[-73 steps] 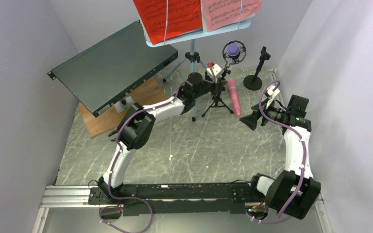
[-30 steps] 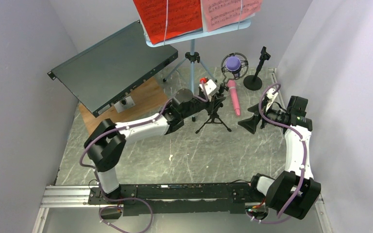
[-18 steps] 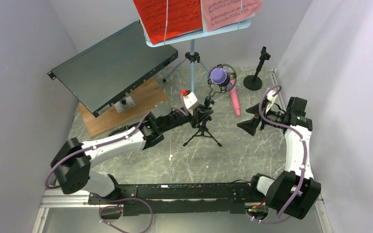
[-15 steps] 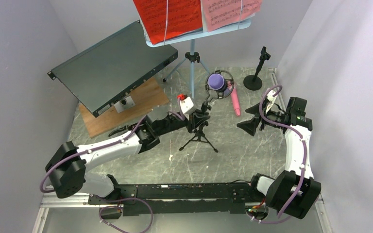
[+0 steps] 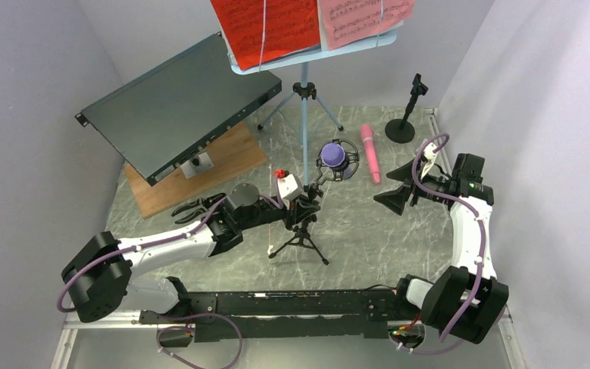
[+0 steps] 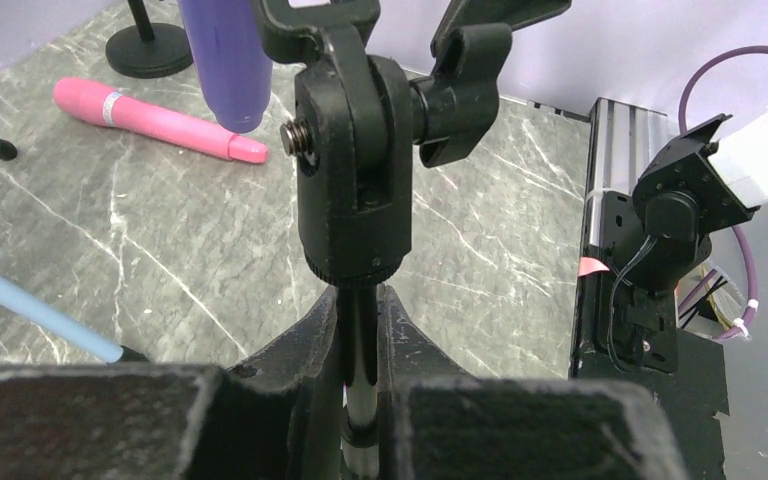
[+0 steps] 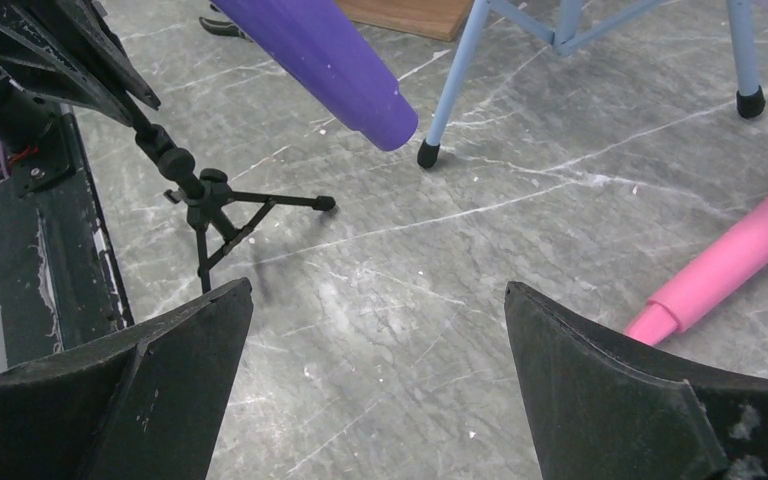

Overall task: Pack up the instrument practice props
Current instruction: Place the microphone stand with the microphone at the center of the board.

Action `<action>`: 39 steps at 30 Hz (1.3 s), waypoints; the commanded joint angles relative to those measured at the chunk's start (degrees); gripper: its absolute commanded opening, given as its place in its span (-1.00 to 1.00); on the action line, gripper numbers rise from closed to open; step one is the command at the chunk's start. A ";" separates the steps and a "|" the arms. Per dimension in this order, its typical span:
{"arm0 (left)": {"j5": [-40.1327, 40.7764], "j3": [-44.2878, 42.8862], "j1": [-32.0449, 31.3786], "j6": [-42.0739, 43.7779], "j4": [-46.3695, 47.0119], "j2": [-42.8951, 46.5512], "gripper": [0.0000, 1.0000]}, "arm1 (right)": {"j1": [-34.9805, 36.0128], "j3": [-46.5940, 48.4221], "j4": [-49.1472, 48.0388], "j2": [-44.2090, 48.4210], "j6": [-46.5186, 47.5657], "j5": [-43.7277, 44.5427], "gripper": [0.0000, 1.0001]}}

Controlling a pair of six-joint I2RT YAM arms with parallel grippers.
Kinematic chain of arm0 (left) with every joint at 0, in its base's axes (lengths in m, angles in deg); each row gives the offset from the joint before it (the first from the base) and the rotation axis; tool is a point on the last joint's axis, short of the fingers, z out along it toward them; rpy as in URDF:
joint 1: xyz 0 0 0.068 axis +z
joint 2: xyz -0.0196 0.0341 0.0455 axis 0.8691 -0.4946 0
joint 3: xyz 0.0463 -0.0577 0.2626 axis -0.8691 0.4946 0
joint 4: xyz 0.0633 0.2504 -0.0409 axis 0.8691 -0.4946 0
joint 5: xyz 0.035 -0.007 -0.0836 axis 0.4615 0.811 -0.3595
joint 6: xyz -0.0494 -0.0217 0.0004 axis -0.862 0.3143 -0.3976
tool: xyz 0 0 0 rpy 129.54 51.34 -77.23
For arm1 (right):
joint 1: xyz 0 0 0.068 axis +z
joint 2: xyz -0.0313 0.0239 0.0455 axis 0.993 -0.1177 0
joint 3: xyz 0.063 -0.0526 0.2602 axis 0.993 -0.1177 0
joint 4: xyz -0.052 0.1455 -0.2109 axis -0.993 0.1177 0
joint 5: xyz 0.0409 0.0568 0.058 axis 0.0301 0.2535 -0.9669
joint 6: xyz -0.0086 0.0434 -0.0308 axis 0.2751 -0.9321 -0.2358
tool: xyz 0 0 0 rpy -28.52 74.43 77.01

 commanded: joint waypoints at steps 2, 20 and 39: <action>-0.38 0.27 -0.23 -0.81 11.71 1.58 -1.00 | -0.09 1.53 -0.29 -0.42 1.88 -2.92 0.99; 4.87 4.80 -0.21 -1.99 -1.13 12.32 0.35 | -0.09 1.35 -0.62 -0.88 1.72 -2.92 0.99; 3.46 -6.95 -0.16 8.60 -33.01 29.04 0.99 | -0.12 1.20 -0.87 -1.19 1.63 -2.64 0.99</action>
